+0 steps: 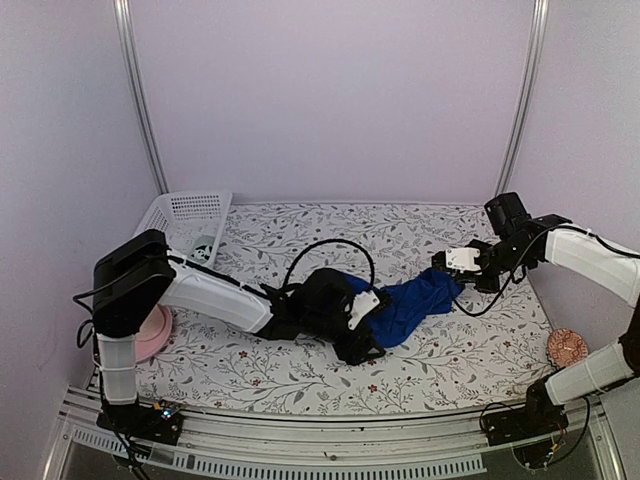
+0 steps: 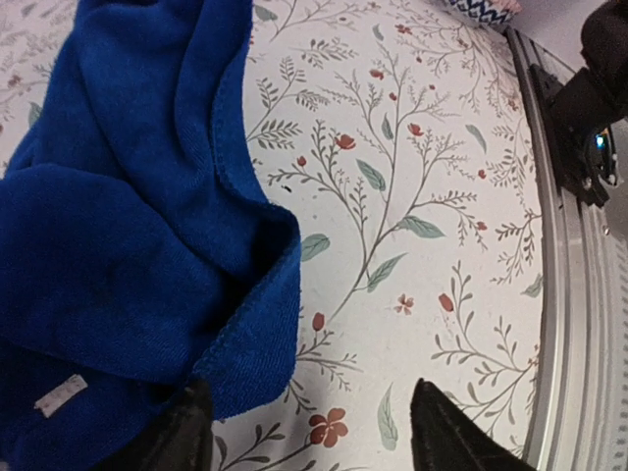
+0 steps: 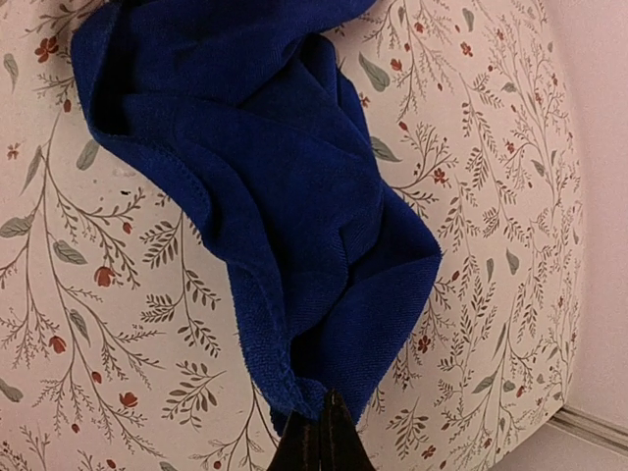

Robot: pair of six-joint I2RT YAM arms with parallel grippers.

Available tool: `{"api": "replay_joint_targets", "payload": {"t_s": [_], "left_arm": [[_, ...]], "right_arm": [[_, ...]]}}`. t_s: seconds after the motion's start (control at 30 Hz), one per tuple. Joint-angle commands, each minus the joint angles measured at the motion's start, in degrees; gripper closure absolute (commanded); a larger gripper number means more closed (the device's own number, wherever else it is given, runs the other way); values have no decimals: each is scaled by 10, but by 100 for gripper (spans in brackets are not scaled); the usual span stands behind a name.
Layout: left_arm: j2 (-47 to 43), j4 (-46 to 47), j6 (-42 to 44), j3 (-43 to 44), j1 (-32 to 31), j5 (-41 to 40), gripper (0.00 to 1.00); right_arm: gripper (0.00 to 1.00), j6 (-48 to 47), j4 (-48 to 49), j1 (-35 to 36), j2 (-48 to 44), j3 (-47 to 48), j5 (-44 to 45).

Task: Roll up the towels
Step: Pick up the towel from the center of the board.

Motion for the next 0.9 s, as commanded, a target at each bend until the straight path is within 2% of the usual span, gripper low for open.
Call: {"api": "replay_joint_targets", "payload": {"t_s": [0.0,0.13,0.33,0.5,0.63,0.73,0.87], "left_arm": [[-71,7,8,-22,22,-13,21],[-110,6,21,-57,62,-36,3],[-82,-14,-3,-45,144,39,3],[-15,-79,39,-1,160,100,21],[13,-78,64,2,184,175,33],[29,-92,71,13,201,198,44],[35,-77,67,4,208,220,45]], "right_arm": [[98,40,0,4,55,11,60],[98,94,24,4,83,19,113],[98,116,61,-5,68,17,149],[98,130,80,-8,67,17,171],[98,135,88,-10,73,14,177],[98,139,94,-16,77,11,183],[98,140,99,-27,82,6,180]]}}
